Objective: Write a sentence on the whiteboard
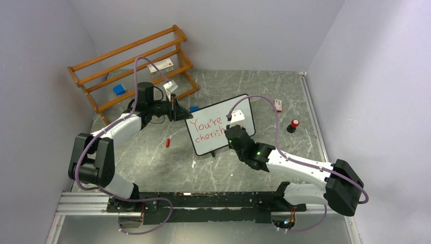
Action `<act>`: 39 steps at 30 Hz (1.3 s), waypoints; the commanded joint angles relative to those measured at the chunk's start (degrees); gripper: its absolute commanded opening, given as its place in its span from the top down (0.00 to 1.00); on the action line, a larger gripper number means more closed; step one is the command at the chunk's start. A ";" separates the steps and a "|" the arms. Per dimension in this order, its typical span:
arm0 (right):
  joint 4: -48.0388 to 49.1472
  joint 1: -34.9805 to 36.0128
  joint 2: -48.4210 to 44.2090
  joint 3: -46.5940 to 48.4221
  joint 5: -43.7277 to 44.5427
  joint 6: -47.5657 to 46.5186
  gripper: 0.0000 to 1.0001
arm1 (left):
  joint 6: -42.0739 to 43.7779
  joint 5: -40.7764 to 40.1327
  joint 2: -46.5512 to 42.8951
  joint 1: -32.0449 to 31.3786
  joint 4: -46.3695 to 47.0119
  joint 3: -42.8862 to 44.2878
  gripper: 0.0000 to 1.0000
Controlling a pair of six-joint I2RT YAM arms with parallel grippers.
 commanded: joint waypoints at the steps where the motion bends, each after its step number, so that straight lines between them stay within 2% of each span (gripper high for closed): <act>1: 1.93 -0.60 0.23 1.29 -2.23 -0.33 1.00 | 4.81 -5.61 3.31 -1.34 -6.25 -1.36 0.95; 19: -2.93 -0.55 -0.17 0.09 -5.40 1.41 1.00 | 4.82 -5.74 3.16 -1.32 -6.31 -1.36 0.95; 39: -4.36 -0.56 -2.51 -0.54 -0.17 2.55 1.00 | 4.82 -5.72 3.22 -1.34 -6.34 -1.36 0.95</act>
